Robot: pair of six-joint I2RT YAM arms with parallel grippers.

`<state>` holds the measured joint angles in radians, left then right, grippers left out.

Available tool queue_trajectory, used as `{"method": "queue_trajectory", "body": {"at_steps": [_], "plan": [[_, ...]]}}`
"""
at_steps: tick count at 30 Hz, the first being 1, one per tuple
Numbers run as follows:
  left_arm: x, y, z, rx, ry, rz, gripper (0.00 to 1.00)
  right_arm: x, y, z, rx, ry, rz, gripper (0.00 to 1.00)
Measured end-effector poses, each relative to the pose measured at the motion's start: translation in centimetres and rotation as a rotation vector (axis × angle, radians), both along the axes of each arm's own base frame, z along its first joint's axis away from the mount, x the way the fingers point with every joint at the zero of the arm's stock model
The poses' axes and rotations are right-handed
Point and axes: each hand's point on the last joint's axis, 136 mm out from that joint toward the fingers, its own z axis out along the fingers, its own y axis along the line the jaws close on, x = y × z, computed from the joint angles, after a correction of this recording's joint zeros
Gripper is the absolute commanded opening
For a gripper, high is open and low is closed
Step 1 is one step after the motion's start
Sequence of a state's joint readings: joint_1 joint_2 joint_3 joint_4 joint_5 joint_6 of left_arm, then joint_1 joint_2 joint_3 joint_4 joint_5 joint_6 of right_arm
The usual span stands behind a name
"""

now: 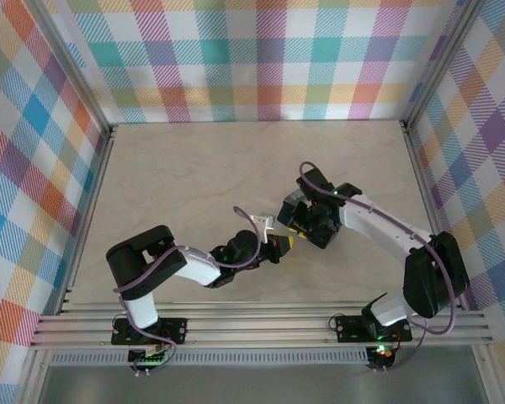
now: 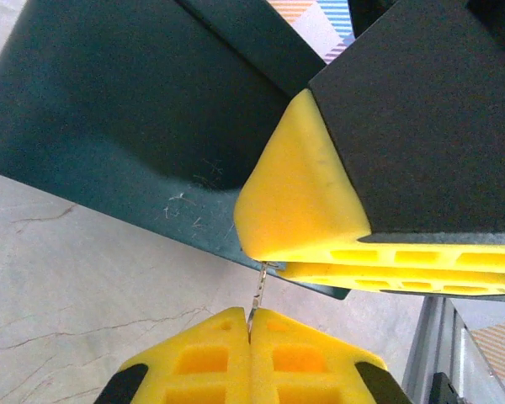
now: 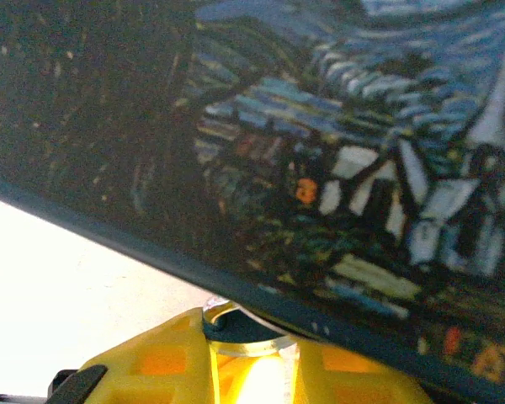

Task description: Unlock the padlock with the key

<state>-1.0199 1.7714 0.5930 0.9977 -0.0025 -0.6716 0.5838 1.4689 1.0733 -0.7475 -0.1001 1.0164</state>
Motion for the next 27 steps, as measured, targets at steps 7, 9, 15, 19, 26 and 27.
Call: {"method": "queue_trajectory", "body": {"at_steps": [7, 9, 15, 19, 26, 27], "plan": [[-0.3, -0.18, 0.07, -0.013, 0.018, -0.015, 0.0, -0.11, 0.03, 0.0, 0.003, 0.006, 0.002, 0.0], [-0.36, -0.26, 0.13, -0.026, 0.032, -0.016, 0.0, -0.16, 0.01, -0.02, 0.002, 0.008, 0.002, 0.0], [-0.21, -0.47, 0.04, -0.082, 0.071, -0.027, 0.0, -0.12, -0.16, -0.12, -0.004, 0.007, -0.003, 0.0], [-0.1, -0.37, 0.17, -0.109, 0.097, -0.05, 0.0, -0.1, -0.19, -0.07, -0.004, 0.003, -0.004, 0.0], [0.05, -0.2, 0.41, -0.139, 0.136, -0.077, 0.0, -0.08, -0.17, 0.1, 0.002, -0.005, -0.003, 0.0], [0.04, -0.19, 0.41, -0.142, 0.142, -0.081, 0.0, -0.08, -0.17, 0.08, 0.002, -0.005, -0.003, 0.0]]}}
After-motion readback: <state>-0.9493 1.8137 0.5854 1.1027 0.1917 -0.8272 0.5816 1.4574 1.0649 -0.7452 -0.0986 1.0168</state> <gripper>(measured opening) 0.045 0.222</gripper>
